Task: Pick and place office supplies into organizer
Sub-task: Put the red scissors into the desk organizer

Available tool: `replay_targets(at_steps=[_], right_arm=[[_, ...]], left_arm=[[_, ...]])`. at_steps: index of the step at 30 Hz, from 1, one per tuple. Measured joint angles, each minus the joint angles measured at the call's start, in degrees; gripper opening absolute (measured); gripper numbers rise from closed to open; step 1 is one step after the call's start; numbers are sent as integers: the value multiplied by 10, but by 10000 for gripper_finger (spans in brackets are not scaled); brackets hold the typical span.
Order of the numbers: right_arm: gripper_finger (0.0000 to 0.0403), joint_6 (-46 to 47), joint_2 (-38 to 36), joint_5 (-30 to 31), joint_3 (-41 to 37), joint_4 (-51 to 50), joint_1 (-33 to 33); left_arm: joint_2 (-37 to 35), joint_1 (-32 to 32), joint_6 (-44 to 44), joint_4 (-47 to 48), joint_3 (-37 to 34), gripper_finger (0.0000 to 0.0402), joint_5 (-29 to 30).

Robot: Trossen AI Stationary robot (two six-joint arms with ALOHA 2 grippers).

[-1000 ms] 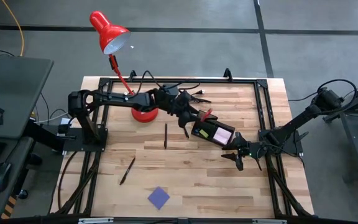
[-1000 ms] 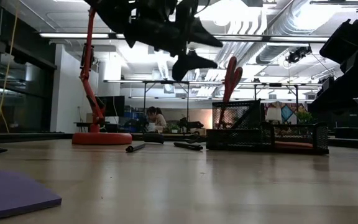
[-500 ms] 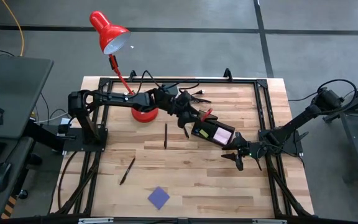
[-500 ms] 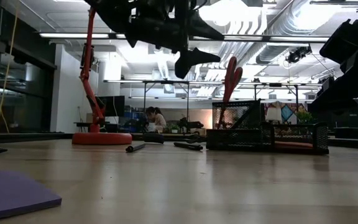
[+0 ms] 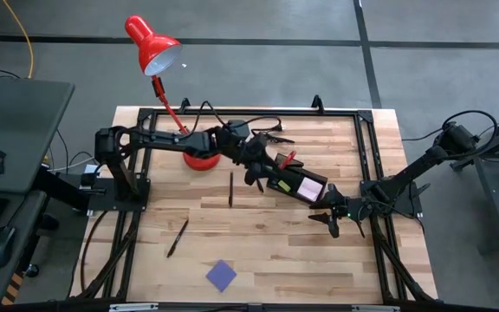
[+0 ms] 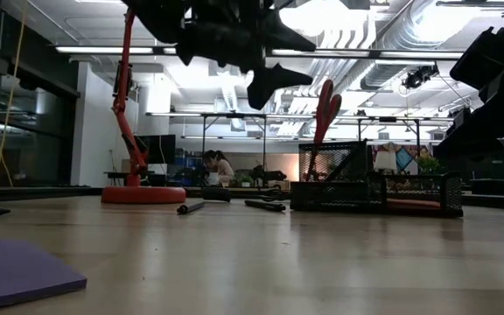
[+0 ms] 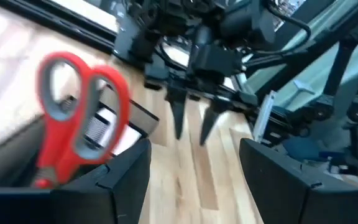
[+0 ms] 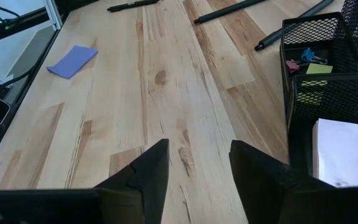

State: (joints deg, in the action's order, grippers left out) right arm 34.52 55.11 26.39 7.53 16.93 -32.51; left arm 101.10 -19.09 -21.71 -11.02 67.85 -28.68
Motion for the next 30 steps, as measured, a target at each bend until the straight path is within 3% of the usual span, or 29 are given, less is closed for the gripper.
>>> replay_targets(at_steps=[9,14,17,23,30], right_arm=[[162,0,0,0,0,0,0],[156,0,0,0,0,0,0],[156,0,0,0,0,0,0],[164,0,0,-1,0,0,0],[170,0,0,-2,0,0,0]], left_arm=[[0,-21,-8,-9,0,232,-93],[9,-14,24,-15,0,221,-56],[29,-10,36,-7,0,177,-71],[58,-5,39,-28,0,25,-78],[58,-26,34,-49,0,19,-78]])
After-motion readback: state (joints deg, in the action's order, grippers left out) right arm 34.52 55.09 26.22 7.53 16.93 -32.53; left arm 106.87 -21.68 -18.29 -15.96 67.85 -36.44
